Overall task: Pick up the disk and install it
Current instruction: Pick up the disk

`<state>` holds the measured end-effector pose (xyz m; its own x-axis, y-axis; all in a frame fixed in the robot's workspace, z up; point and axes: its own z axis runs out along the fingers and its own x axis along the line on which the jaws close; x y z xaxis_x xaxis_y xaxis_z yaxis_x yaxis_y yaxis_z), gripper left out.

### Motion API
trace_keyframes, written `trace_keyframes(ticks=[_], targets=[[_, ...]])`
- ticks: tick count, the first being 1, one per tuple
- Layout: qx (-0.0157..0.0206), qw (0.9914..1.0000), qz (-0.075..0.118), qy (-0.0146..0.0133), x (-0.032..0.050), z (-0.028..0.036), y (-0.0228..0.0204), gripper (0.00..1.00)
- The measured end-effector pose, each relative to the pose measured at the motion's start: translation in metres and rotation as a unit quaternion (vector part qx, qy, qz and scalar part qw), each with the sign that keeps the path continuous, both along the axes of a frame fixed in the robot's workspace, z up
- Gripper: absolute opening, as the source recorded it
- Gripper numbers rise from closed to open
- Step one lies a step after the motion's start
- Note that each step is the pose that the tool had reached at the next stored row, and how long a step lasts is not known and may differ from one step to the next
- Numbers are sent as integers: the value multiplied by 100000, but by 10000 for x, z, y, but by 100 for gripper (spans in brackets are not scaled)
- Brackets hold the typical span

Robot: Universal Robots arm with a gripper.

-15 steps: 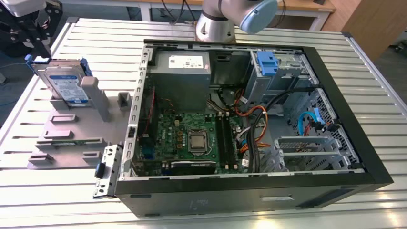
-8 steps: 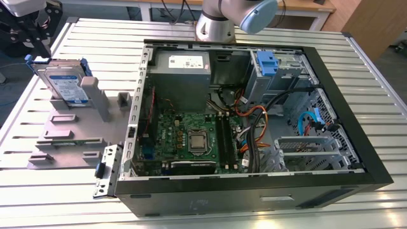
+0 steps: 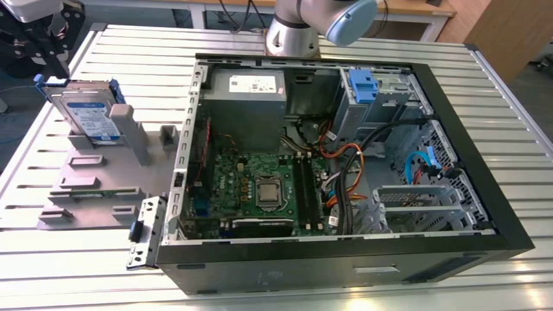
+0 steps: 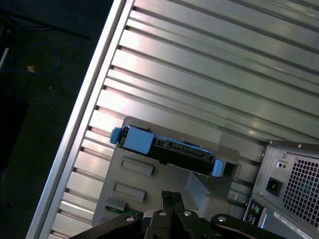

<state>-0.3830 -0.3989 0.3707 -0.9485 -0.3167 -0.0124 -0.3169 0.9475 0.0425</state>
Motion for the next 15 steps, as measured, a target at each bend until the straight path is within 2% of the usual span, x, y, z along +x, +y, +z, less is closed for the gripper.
trace_keyframes(ticks=[15], targets=[[0, 99999, 358, -1, 0, 0, 0, 11]])
